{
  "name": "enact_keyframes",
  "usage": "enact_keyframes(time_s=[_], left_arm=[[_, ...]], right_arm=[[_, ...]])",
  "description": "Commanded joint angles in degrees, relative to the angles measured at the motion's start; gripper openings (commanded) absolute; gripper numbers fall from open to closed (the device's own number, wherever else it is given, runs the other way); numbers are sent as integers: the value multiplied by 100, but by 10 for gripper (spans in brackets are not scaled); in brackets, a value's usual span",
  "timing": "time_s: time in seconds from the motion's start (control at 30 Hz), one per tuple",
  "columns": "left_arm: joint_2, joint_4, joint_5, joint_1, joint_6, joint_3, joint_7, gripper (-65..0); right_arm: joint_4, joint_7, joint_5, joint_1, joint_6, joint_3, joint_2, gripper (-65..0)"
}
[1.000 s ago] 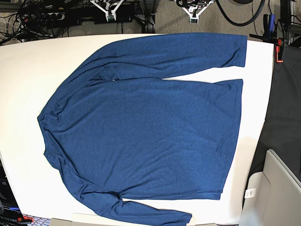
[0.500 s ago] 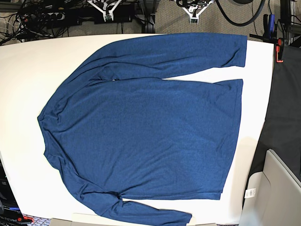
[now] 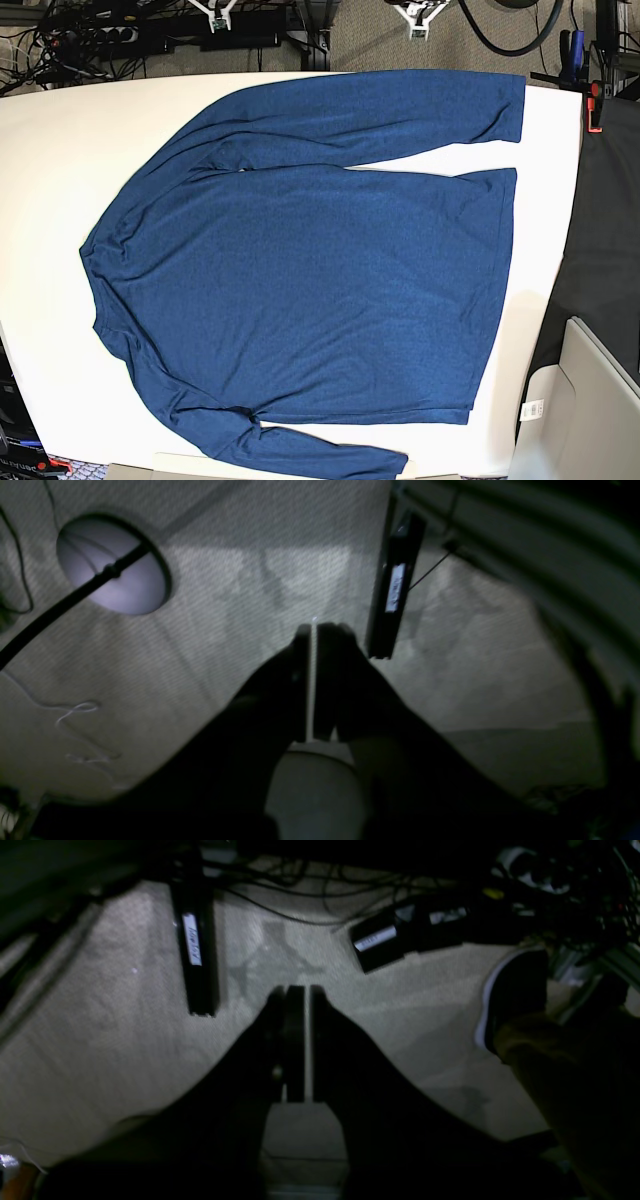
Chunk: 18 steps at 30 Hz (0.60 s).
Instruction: Fold the T-shirt properly
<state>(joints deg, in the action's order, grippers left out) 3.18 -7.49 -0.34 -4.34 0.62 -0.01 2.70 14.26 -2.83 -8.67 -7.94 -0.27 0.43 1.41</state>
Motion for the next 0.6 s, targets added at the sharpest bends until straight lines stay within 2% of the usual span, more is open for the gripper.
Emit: enact_keyframes(time_s=[0.0, 0.13, 0.27, 0.4, 0.57], left_arm=[[117, -3, 29, -36, -14, -12, -46, -646], [390, -126, 21, -344, -14, -12, -46, -646], [618, -847, 21, -968, -14, -12, -46, -646], [803, -1278, 21, -1364, -14, -21, -37, -646], [996, -2078, 12, -1971, -14, -21, 16, -646]], right_arm=[[20, 50, 1, -115, -12, -12, 13, -650], [354, 41, 1, -467, -3, -21, 215, -650], [917, 32, -8, -907, -3, -29, 408, -650], [1435, 32, -8, -1346, -3, -29, 435, -650], [2921, -135, 1, -2216, -3, -12, 707, -650]])
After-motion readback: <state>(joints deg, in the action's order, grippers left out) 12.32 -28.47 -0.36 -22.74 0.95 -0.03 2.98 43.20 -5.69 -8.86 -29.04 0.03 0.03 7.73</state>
